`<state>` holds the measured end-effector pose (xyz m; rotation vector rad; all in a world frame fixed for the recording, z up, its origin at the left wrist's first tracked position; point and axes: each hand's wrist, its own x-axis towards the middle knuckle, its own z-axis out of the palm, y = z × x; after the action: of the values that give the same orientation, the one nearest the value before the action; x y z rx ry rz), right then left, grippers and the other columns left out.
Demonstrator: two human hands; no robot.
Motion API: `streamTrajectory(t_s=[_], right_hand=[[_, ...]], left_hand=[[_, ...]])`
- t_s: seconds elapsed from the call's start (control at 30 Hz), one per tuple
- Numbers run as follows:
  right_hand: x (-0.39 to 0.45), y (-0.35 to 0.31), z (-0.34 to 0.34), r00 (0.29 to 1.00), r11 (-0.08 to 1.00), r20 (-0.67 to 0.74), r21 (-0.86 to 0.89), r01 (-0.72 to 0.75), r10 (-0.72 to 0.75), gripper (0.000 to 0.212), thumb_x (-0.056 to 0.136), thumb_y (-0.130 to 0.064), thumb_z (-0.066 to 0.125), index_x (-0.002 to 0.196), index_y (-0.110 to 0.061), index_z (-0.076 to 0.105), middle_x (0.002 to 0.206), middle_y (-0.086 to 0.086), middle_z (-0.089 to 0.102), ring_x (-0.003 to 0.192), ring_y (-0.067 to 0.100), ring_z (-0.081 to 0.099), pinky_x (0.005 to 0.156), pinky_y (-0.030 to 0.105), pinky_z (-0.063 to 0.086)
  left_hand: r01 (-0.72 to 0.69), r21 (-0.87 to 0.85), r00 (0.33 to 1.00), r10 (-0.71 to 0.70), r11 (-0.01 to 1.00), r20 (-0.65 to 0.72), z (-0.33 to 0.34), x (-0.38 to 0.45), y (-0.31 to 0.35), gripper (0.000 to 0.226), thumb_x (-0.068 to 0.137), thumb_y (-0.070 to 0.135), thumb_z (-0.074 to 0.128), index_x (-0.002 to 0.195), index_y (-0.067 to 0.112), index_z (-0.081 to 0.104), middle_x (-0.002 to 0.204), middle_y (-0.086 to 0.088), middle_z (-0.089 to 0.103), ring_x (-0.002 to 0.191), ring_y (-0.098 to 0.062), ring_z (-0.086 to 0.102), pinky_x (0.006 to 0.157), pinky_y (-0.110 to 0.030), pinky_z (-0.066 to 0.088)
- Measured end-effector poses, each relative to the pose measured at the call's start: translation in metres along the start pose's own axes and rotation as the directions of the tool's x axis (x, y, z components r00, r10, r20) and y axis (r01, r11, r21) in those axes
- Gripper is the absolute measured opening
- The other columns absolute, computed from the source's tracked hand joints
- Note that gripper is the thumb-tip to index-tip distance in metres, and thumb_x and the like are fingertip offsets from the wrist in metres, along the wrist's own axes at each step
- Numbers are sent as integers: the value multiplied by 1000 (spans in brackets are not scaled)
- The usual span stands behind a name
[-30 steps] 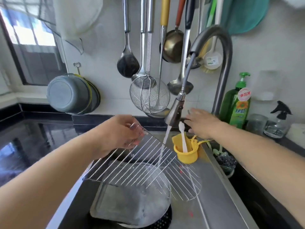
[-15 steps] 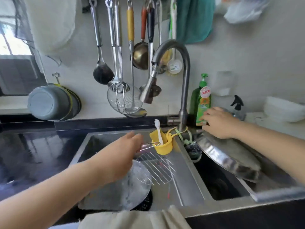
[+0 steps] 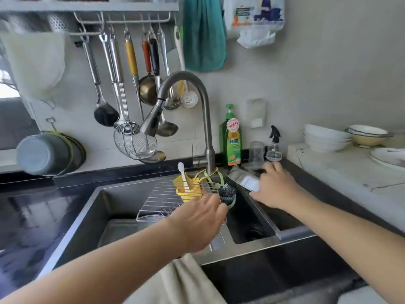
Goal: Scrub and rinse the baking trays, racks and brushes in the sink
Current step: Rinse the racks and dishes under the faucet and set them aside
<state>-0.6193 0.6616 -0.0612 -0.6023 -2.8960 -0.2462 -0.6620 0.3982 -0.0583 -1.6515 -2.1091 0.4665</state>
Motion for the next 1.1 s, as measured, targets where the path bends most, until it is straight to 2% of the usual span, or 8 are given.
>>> streamTrajectory(t_s=[0.3, 0.43, 0.53, 0.6, 0.67, 0.77, 0.93, 1.1], right_hand=[[34, 46, -24, 979, 972, 105, 144, -188, 174, 93, 76, -84, 54, 124, -5, 65, 144, 17, 45, 133, 38, 37, 109, 45, 38], [37, 48, -24, 977, 964, 115, 177, -199, 180, 96, 74, -84, 56, 131, -6, 62, 149, 15, 42, 137, 39, 34, 109, 46, 40], [41, 48, -24, 978, 962, 112, 193, -195, 176, 95, 71, -86, 56, 125, -7, 65, 149, 16, 43, 139, 39, 33, 109, 47, 38], [43, 51, -21, 977, 961, 124, 195, -196, 175, 91, 70, -86, 56, 115, -8, 69, 149, 18, 45, 140, 39, 34, 110, 48, 38], [41, 52, -19, 976, 957, 132, 208, -200, 175, 87, 71, -84, 57, 110, -8, 70, 149, 18, 43, 141, 39, 33, 109, 50, 39], [32, 47, -20, 980, 958, 109, 218, -184, 164, 85, 75, -80, 60, 117, -7, 67, 151, 16, 42, 142, 38, 32, 109, 48, 40], [15, 33, -20, 991, 983, 68, 134, -125, 117, 79, 78, -77, 60, 120, -11, 66, 138, 12, 50, 132, 33, 38, 99, 44, 44], [-6, 7, 0, 992, 999, 112, -19, -49, 51, 86, 81, -79, 55, 133, -10, 61, 136, 12, 48, 127, 33, 37, 103, 44, 38]], left_hand=[[-61, 42, 996, 58, 997, 64, 15, 137, 77, 34, 109, 22, 36, 139, 9, 47, 135, -16, 51, 121, -32, 52, 95, -42, 45], [23, -185, 980, 15, 983, 197, 24, 194, 86, 56, 105, 23, 47, 155, 5, 30, 157, -22, 34, 142, -37, 39, 110, -49, 40], [173, -553, 945, 21, 815, 327, 23, 208, 78, 72, 99, 23, 51, 162, 10, 20, 168, -18, 21, 152, -37, 26, 122, -55, 31], [201, -640, 950, 10, 742, 311, 19, 196, 74, 57, 96, 19, 49, 152, 11, 44, 155, -18, 45, 139, -37, 46, 114, -53, 42], [317, -648, 948, -221, 692, 228, 23, 172, 61, 43, 94, 18, 48, 133, 14, 64, 135, -12, 62, 124, -34, 59, 103, -48, 51], [581, -671, 756, -612, 461, 234, 47, 136, 34, 36, 100, 19, 48, 133, 10, 61, 134, -10, 55, 129, -32, 49, 108, -44, 46], [645, -764, 733, -297, 20, 611, 57, 139, 34, 37, 109, 20, 49, 137, -2, 55, 136, -20, 62, 122, -35, 62, 95, -40, 54], [559, -734, 823, -362, 384, 437, 68, 147, 45, 29, 105, 21, 42, 111, 7, 66, 112, -14, 68, 108, -33, 63, 91, -39, 52]])
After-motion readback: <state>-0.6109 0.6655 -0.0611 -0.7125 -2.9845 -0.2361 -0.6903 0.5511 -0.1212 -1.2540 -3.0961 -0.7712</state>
